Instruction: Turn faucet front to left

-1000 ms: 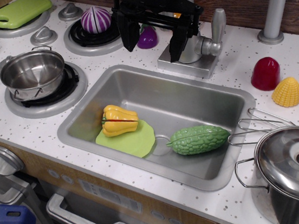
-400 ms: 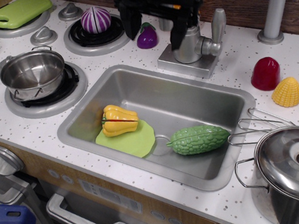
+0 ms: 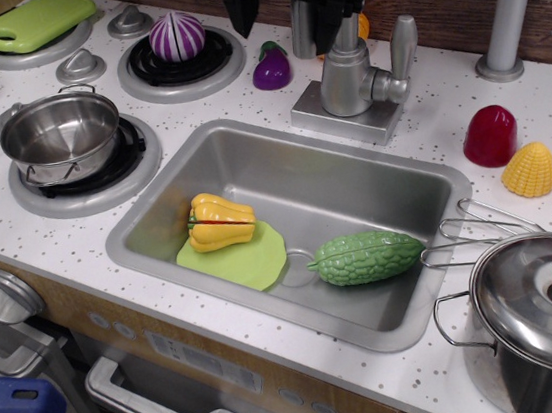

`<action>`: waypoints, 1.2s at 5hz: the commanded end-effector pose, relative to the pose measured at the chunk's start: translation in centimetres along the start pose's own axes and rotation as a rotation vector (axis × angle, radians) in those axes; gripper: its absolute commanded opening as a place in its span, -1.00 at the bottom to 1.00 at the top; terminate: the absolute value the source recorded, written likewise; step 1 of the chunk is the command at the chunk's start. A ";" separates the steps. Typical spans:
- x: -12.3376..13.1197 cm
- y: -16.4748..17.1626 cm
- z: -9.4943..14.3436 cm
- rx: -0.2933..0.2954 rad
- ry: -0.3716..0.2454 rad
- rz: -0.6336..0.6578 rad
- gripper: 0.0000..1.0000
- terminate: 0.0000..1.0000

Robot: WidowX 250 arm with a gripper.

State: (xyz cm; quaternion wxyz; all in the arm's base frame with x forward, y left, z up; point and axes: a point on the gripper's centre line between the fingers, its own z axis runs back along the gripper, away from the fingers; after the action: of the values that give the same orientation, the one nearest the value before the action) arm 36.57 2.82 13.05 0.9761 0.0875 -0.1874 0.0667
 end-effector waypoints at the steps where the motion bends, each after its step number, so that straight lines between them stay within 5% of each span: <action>1: 2.3 1.2 0.1 -0.015 -0.106 -0.014 1.00 -1.00; 2: 3.0 1.9 -0.7 0.001 -0.130 -0.019 -1.00 -1.00; 3: 3.3 2.8 -1.3 0.003 -0.153 -0.044 -1.00 -1.00; 4: 3.3 4.4 -2.5 0.002 -0.185 -0.093 1.00 -1.00; 5: 4.0 5.3 -2.9 0.010 -0.203 -0.119 -1.00 -1.00; 6: 4.6 6.0 -3.1 0.000 -0.213 -0.156 1.00 -1.00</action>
State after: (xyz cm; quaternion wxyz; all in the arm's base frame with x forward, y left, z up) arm 41.08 9.68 11.92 0.9558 0.0989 -0.2765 -0.0144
